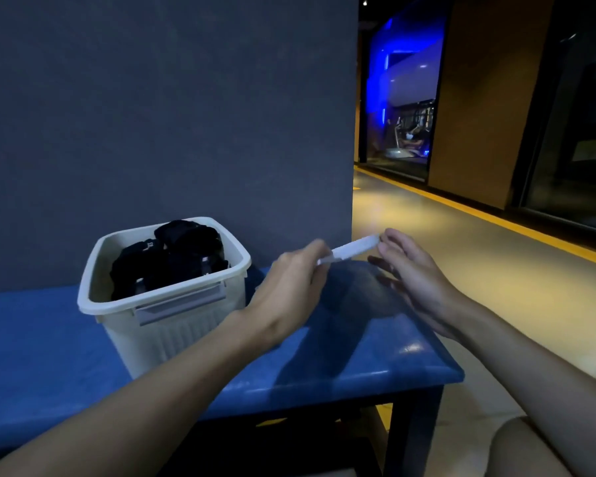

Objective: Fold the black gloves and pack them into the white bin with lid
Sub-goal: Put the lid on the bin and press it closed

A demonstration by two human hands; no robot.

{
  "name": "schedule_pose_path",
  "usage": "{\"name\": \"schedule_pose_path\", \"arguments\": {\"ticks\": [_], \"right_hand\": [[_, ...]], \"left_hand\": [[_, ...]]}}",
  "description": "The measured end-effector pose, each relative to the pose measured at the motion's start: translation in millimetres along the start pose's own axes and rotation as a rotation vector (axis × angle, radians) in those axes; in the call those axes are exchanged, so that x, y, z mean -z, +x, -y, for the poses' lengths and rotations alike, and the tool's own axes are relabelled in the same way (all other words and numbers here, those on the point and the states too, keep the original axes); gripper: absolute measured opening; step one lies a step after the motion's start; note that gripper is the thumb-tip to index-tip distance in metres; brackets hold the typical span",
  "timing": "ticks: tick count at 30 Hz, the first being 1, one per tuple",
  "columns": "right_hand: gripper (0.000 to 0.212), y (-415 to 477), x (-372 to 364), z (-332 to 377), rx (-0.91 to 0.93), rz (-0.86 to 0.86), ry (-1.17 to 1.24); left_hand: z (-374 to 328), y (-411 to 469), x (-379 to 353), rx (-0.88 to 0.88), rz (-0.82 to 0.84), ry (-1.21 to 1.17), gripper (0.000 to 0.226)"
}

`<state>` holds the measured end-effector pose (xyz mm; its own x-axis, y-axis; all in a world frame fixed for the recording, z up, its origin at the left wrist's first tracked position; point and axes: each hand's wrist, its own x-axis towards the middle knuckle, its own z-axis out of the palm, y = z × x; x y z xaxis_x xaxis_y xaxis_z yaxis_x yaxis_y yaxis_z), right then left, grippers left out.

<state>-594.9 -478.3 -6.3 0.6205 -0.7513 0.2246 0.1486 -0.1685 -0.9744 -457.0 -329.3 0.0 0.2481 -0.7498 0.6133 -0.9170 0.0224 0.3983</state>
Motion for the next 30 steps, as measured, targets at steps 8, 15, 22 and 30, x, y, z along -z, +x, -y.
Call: {"name": "schedule_pose_path", "arguments": {"ticks": [8, 15, 22, 30], "right_hand": [[0.060, 16, -49, 36, 0.136, 0.195, -0.183], [0.059, 30, -106, 43, -0.075, 0.112, -0.014], [0.053, 32, -160, 54, -0.089, 0.136, 0.175], [0.039, 30, -184, 57, -0.029, 0.100, 0.197]], "left_hand": [[-15, 25, 54, 0.156, -0.418, -0.267, 0.017], [-13, 15, 108, 0.378, -0.638, -0.647, 0.014], [8, -14, 143, 0.405, -0.660, -0.793, 0.016], [28, -42, 171, 0.420, -0.534, -0.720, 0.089]]}}
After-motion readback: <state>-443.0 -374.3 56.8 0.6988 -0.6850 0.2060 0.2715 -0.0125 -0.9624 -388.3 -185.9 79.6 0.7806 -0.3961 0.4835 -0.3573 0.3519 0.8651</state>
